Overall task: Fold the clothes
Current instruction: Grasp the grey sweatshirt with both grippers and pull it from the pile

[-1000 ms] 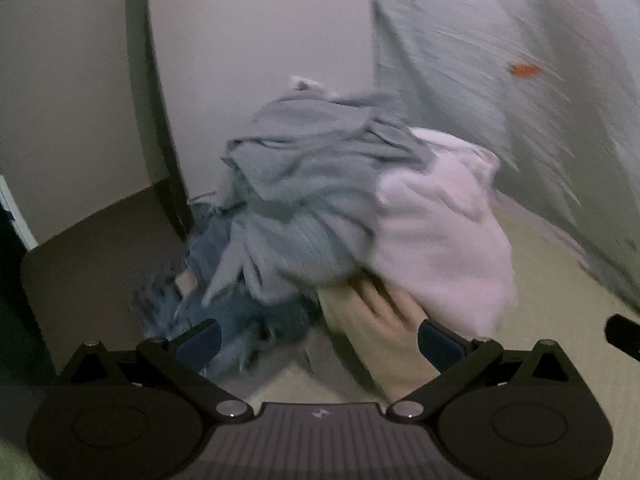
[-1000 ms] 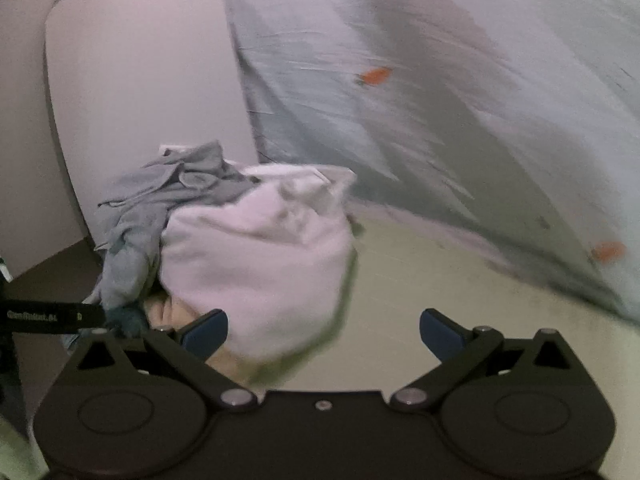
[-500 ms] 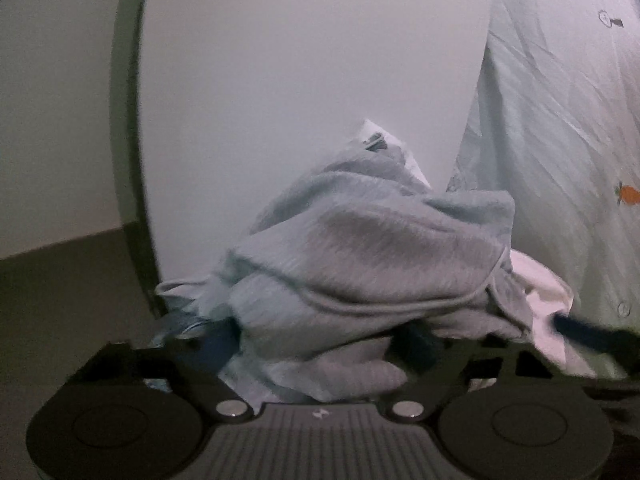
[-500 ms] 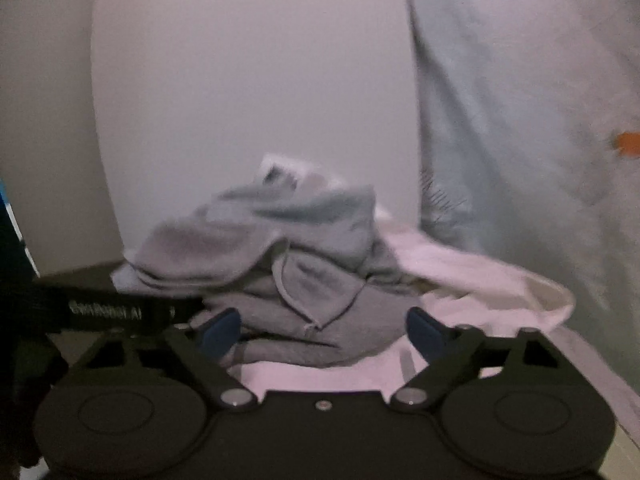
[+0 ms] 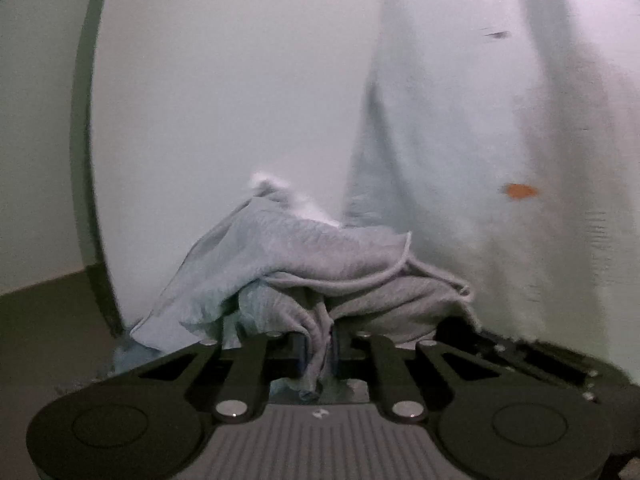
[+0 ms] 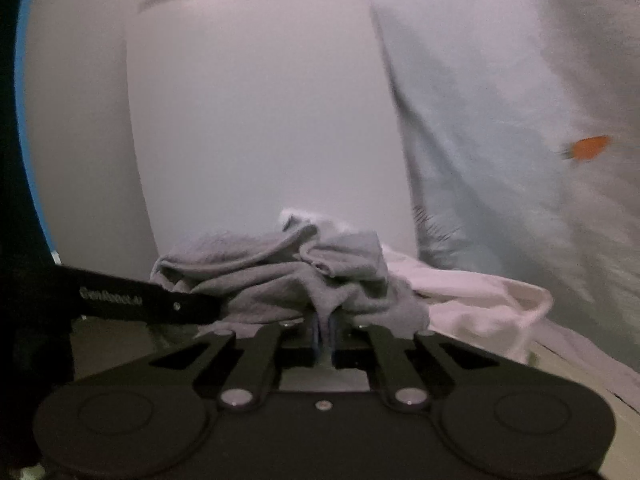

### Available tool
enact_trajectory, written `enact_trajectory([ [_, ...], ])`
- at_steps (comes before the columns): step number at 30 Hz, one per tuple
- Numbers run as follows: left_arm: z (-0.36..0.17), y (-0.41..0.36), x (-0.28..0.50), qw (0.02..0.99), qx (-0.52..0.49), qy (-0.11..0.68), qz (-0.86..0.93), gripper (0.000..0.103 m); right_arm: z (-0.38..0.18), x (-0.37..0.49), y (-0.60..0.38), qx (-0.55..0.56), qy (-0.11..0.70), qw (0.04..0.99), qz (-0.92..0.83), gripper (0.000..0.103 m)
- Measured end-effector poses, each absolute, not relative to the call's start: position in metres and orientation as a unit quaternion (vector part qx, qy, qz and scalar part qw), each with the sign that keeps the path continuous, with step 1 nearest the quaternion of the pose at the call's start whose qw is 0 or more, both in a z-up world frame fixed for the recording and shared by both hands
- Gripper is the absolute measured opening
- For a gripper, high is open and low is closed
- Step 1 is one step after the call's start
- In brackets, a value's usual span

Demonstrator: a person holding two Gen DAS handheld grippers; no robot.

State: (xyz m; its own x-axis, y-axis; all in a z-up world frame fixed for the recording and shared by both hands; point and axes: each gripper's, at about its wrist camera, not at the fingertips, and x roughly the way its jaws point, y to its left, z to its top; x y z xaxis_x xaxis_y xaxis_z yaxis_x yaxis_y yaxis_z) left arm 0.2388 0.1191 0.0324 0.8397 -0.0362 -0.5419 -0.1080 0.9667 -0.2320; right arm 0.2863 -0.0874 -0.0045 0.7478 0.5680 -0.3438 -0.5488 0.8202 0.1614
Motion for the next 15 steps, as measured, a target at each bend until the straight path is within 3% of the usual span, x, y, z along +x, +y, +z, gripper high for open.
enact_trajectory([
  [5, 0.059, 0.064, 0.173, 0.954, -0.080, 0.279, -0.071, 0.012, 0.005, 0.194, -0.148, 0.048, 0.175, 0.955, 0.235, 0.004],
  [10, 0.046, -0.017, 0.101, 0.920, -0.079, 0.329, -0.198, 0.013, -0.005, 0.085, -0.232, 0.081, 0.186, 0.972, 0.117, 0.004],
  [13, 0.011, -0.081, 0.061, 0.879, -0.074, 0.401, -0.249, 0.023, -0.026, 0.021, -0.291, 0.092, 0.229, 0.969, 0.030, 0.004],
  [15, -0.012, -0.121, 0.033, 0.855, -0.043, 0.444, -0.265, 0.040, -0.046, -0.019, -0.327, 0.086, 0.278, 0.956, -0.034, 0.009],
])
